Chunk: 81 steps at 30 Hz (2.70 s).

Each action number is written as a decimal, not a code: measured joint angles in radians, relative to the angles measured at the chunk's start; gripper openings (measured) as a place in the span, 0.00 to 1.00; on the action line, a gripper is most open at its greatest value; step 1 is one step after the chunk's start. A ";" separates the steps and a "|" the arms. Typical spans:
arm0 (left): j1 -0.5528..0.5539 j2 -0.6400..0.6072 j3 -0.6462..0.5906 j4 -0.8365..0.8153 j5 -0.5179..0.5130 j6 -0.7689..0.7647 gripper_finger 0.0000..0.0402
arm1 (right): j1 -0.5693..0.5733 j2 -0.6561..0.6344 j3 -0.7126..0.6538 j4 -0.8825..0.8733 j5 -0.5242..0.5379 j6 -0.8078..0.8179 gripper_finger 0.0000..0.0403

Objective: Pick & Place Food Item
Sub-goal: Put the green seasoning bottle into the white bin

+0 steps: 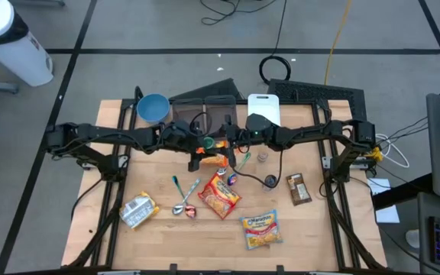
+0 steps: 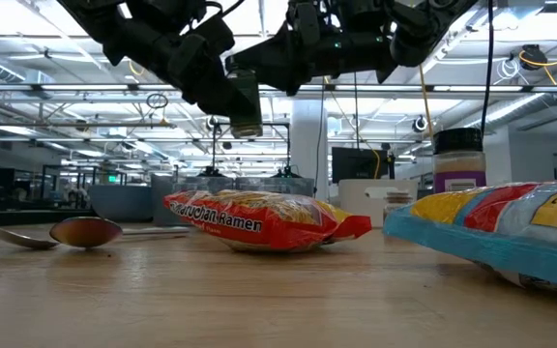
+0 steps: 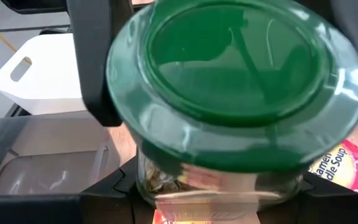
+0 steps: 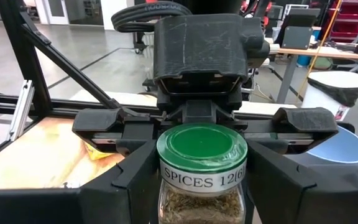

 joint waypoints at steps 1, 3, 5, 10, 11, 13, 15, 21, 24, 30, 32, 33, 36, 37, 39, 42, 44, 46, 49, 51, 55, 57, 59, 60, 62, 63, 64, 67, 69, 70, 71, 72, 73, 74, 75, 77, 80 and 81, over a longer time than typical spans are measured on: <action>0.000 0.000 0.000 0.000 0.000 0.000 0.51 | 0.000 0.000 0.000 0.002 0.000 0.000 0.49; 0.000 0.000 0.000 0.002 0.000 -0.002 0.54 | 0.000 0.000 0.000 0.002 0.000 0.000 0.49; 0.000 0.000 0.000 0.006 0.000 -0.010 0.57 | 0.000 0.000 0.001 0.002 0.001 0.000 0.49; 0.000 0.000 0.000 0.019 0.000 -0.014 0.63 | 0.000 0.000 0.002 0.000 0.007 -0.003 0.49; 0.000 0.000 0.000 0.018 0.000 -0.013 0.63 | 0.000 0.000 0.002 -0.003 0.007 -0.002 0.49; 0.000 0.000 0.000 0.018 -0.011 -0.013 0.64 | 0.000 0.000 0.002 -0.006 0.007 -0.003 0.49; 0.000 -0.008 0.000 0.008 -0.031 -0.014 0.65 | 0.000 0.000 0.002 -0.008 0.009 -0.003 0.49; 0.000 -0.043 0.000 0.011 -0.053 -0.013 0.63 | -0.004 0.000 0.002 -0.012 0.034 -0.007 0.49; 0.000 -0.075 -0.002 -0.031 -0.053 -0.013 0.62 | -0.008 0.000 0.002 -0.012 0.033 -0.007 0.49; 0.000 -0.130 0.000 -0.122 -0.058 -0.017 0.63 | -0.022 -0.013 0.002 -0.027 0.028 -0.007 0.49; 0.000 -0.153 0.000 -0.173 -0.061 -0.017 0.64 | -0.027 -0.019 0.002 -0.035 0.026 -0.008 0.49; 0.000 -0.160 0.000 -0.191 -0.057 -0.018 0.65 | -0.030 -0.030 0.002 -0.053 0.030 -0.012 0.49; -0.001 -0.187 0.000 -0.253 -0.052 -0.014 0.66 | -0.035 -0.060 0.003 -0.075 0.049 -0.036 0.49; -0.001 -0.197 -0.002 -0.271 -0.053 -0.015 0.65 | -0.036 -0.073 0.003 -0.102 0.067 -0.043 0.49; 0.000 -0.212 0.001 -0.277 -0.054 -0.015 0.65 | -0.035 -0.102 0.003 -0.161 0.104 -0.072 0.49; 0.000 -0.251 -0.001 -0.324 -0.052 -0.017 0.63 | -0.034 -0.157 0.002 -0.228 0.153 -0.116 0.49; 0.000 -0.277 0.000 -0.355 -0.050 -0.018 0.61 | -0.035 -0.202 0.002 -0.268 0.190 -0.139 0.49; 0.000 -0.304 0.000 -0.395 -0.049 -0.024 0.60 | -0.036 -0.239 0.002 -0.300 0.231 -0.163 0.49; 0.000 -0.360 0.000 -0.467 -0.049 -0.036 0.59 | -0.041 -0.288 0.002 -0.349 0.292 -0.188 0.49; 0.000 -0.397 0.000 -0.497 -0.049 -0.048 0.58 | -0.050 -0.319 0.002 -0.375 0.319 -0.193 0.49; -0.005 -0.471 -0.005 -0.555 -0.048 -0.070 0.57 | -0.100 -0.371 0.002 -0.446 0.349 -0.186 0.49; -0.007 -0.515 -0.030 -0.562 -0.048 -0.076 0.57 | -0.131 -0.383 0.001 -0.466 0.351 -0.179 0.49; -0.007 -0.557 -0.062 -0.555 -0.046 -0.087 0.57 | -0.165 -0.402 -0.026 -0.470 0.349 -0.161 0.49; -0.007 -0.579 -0.082 -0.548 -0.047 -0.099 0.57 | -0.183 -0.407 -0.045 -0.452 0.348 -0.150 0.49; -0.007 -0.627 -0.133 -0.525 -0.052 -0.119 0.57 | -0.219 -0.422 -0.101 -0.406 0.347 -0.120 0.49; -0.009 -0.649 -0.161 -0.492 -0.052 -0.134 0.57 | -0.236 -0.431 -0.136 -0.385 0.347 -0.100 0.49; -0.010 -0.669 -0.190 -0.458 -0.052 -0.148 0.57 | -0.250 -0.436 -0.173 -0.346 0.347 -0.083 0.49; -0.013 -0.723 -0.279 -0.374 -0.050 -0.181 0.57 | -0.284 -0.459 -0.283 -0.220 0.347 -0.035 0.49; -0.013 -0.750 -0.334 -0.314 -0.050 -0.198 0.57 | -0.302 -0.474 -0.354 -0.122 0.342 0.000 0.49; -0.013 -0.762 -0.361 -0.288 -0.050 -0.207 0.57 | -0.310 -0.482 -0.390 -0.080 0.343 0.013 0.49; -0.015 -0.768 -0.384 -0.254 -0.050 -0.218 0.57 | -0.318 -0.491 -0.423 -0.042 0.344 0.029 0.49; -0.016 -0.775 -0.404 -0.224 -0.051 -0.228 0.57 | -0.327 -0.501 -0.454 -0.007 0.347 0.042 0.49; -0.016 -0.782 -0.425 -0.204 -0.052 -0.234 0.57 | -0.334 -0.513 -0.486 0.034 0.349 0.053 0.49; -0.016 -0.784 -0.446 -0.180 -0.051 -0.241 0.57 | -0.341 -0.522 -0.513 0.077 0.353 0.062 0.49; -0.016 -0.784 -0.460 -0.146 -0.051 -0.248 0.57 | -0.348 -0.532 -0.538 0.117 0.367 0.073 0.49; -0.016 -0.782 -0.485 -0.098 -0.051 -0.262 0.57 | -0.356 -0.549 -0.588 0.173 0.407 0.081 0.49; -0.016 -0.782 -0.514 -0.026 -0.051 -0.265 0.57 | -0.357 -0.548 -0.647 0.245 0.466 0.082 0.49; -0.016 -0.782 -0.522 -0.005 -0.052 -0.265 0.57 | -0.357 -0.544 -0.663 0.269 0.480 0.082 0.49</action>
